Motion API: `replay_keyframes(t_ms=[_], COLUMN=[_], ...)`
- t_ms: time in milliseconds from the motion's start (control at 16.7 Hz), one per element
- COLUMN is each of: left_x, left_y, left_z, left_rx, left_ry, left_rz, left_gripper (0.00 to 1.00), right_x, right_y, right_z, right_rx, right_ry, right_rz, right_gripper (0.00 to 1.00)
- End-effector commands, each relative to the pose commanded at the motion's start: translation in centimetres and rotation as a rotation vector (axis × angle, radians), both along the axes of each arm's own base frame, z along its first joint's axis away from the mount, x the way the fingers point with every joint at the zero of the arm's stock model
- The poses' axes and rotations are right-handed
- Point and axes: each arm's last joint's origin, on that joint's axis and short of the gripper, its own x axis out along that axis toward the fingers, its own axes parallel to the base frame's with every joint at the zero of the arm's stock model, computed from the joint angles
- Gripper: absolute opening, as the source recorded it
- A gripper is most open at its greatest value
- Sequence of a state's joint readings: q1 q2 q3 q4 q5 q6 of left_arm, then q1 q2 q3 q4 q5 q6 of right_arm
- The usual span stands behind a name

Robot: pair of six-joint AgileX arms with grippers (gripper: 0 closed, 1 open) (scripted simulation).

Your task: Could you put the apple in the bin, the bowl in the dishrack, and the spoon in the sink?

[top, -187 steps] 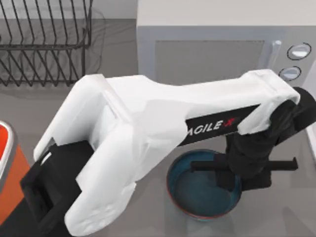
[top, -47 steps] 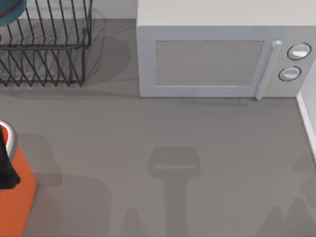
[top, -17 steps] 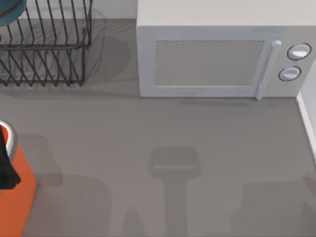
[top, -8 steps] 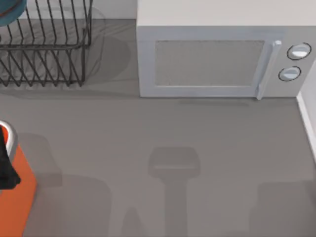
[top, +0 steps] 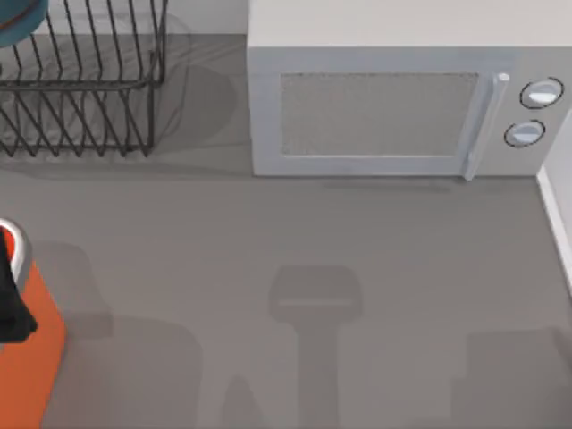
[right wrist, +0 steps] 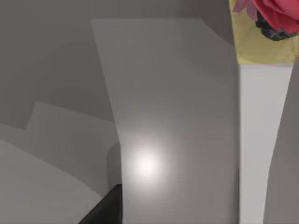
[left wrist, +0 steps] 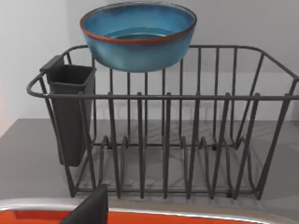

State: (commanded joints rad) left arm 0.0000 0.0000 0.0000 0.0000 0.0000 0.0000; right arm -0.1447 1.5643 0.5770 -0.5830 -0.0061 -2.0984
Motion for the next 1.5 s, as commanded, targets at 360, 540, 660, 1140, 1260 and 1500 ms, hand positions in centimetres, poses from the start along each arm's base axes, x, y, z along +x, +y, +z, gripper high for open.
replay_keyframes(t_ms=[360,540,660,1140,1260,1500], left_x=[0.0,0.0,0.0,0.0,0.0,0.0], left_y=[0.0,0.0,0.0,0.0,0.0,0.0], left_z=[0.0,0.0,0.0,0.0,0.0,0.0], left_rx=[0.000,0.000,0.000,0.000,0.000,0.000], left_ry=[0.000,0.000,0.000,0.000,0.000,0.000], left_rz=[0.000,0.000,0.000,0.000,0.000,0.000], left_gripper=[1.00,1.00,1.00,1.00,1.00,1.00], right_x=[0.0,0.0,0.0,0.5,0.8,0.5], right_y=[0.0,0.0,0.0,0.1,0.0,0.1], right_z=[0.0,0.0,0.0,3.1,4.7,9.1], right_rx=[0.000,0.000,0.000,-0.037,-0.037,-0.032], right_ry=[0.000,0.000,0.000,-0.017,-0.016,0.019], right_rz=[0.000,0.000,0.000,-0.029,-0.021,-0.024], right_gripper=[0.10,0.00,0.00,0.00,0.00,0.00])
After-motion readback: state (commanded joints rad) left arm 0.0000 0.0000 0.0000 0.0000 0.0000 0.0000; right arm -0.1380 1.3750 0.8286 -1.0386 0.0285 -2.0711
